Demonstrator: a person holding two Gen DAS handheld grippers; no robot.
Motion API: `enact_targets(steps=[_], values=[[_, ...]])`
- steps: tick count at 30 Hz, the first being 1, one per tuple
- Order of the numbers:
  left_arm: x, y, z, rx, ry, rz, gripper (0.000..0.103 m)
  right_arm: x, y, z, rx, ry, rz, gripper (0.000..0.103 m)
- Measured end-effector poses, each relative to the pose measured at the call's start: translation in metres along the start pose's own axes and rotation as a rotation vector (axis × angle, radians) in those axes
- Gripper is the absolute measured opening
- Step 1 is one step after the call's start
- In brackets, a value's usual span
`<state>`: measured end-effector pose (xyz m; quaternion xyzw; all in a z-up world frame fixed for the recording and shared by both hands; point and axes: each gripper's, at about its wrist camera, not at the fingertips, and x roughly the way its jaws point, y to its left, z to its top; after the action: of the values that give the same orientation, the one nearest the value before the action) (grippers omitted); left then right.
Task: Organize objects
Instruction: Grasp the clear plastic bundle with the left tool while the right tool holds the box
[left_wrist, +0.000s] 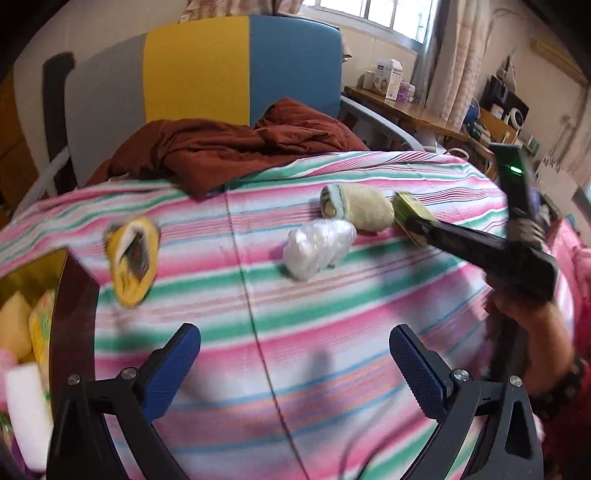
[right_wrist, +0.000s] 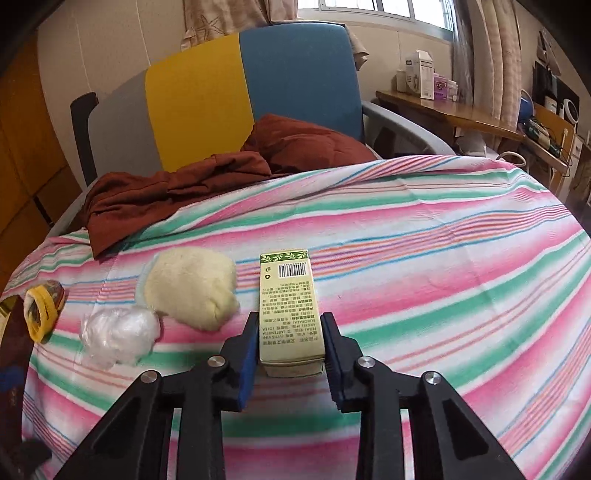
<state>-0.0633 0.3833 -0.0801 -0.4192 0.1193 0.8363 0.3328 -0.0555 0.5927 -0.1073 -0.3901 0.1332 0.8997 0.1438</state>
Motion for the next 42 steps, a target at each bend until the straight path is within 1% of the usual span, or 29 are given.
enact_targets(steps=[2, 4, 9, 14, 17, 18, 19, 20, 21, 22, 23, 26, 31, 38, 42], values=[[0.009, -0.004, 0.007, 0.02, -0.008, -0.001, 0.103, -0.009, -0.005, -0.008, 0.003, -0.001, -0.022, 0.031], [0.022, -0.009, 0.017, 0.038, -0.004, -0.003, 0.103, -0.017, -0.012, -0.016, 0.03, -0.008, -0.026, 0.031], [0.047, -0.016, 0.039, 0.014, -0.012, -0.005, 0.103, -0.025, -0.028, -0.025, 0.099, -0.035, -0.015, 0.031], [0.069, -0.022, 0.049, 0.028, -0.019, 0.049, 0.103, -0.021, -0.027, -0.026, 0.095, -0.037, -0.033, 0.031], [0.077, -0.024, 0.05, 0.009, -0.028, 0.036, 0.102, -0.023, -0.025, -0.027, 0.089, -0.049, -0.048, 0.031], [0.08, -0.024, 0.05, 0.0, -0.026, 0.027, 0.099, -0.022, -0.025, -0.027, 0.086, -0.049, -0.05, 0.031], [0.084, -0.025, 0.049, -0.001, -0.017, 0.022, 0.091, -0.022, -0.024, -0.027, 0.084, -0.048, -0.052, 0.031], [0.089, -0.025, 0.049, 0.001, 0.005, 0.027, 0.078, -0.022, -0.024, -0.028, 0.082, -0.048, -0.053, 0.031], [0.093, -0.025, 0.049, 0.001, 0.019, 0.036, 0.071, -0.021, -0.023, -0.028, 0.08, -0.047, -0.055, 0.031], [0.092, -0.026, 0.049, 0.003, 0.009, 0.049, 0.069, -0.021, -0.023, -0.028, 0.079, -0.047, -0.055, 0.031], [0.091, -0.026, 0.048, 0.005, 0.001, 0.043, 0.064, -0.021, -0.023, -0.028, 0.079, -0.048, -0.056, 0.031], [0.09, -0.029, 0.046, 0.017, -0.012, 0.033, 0.057, -0.02, -0.022, -0.028, 0.072, -0.048, -0.062, 0.031], [0.084, -0.032, 0.042, 0.041, -0.041, 0.018, 0.051, -0.02, -0.021, -0.029, 0.068, -0.052, -0.066, 0.031], [0.067, -0.041, 0.032, 0.096, -0.114, 0.035, 0.051, -0.022, -0.019, -0.03, 0.059, -0.062, -0.076, 0.031], [0.059, -0.046, 0.025, 0.131, -0.132, 0.045, 0.051, -0.025, -0.017, -0.029, 0.051, -0.077, -0.081, 0.031]])
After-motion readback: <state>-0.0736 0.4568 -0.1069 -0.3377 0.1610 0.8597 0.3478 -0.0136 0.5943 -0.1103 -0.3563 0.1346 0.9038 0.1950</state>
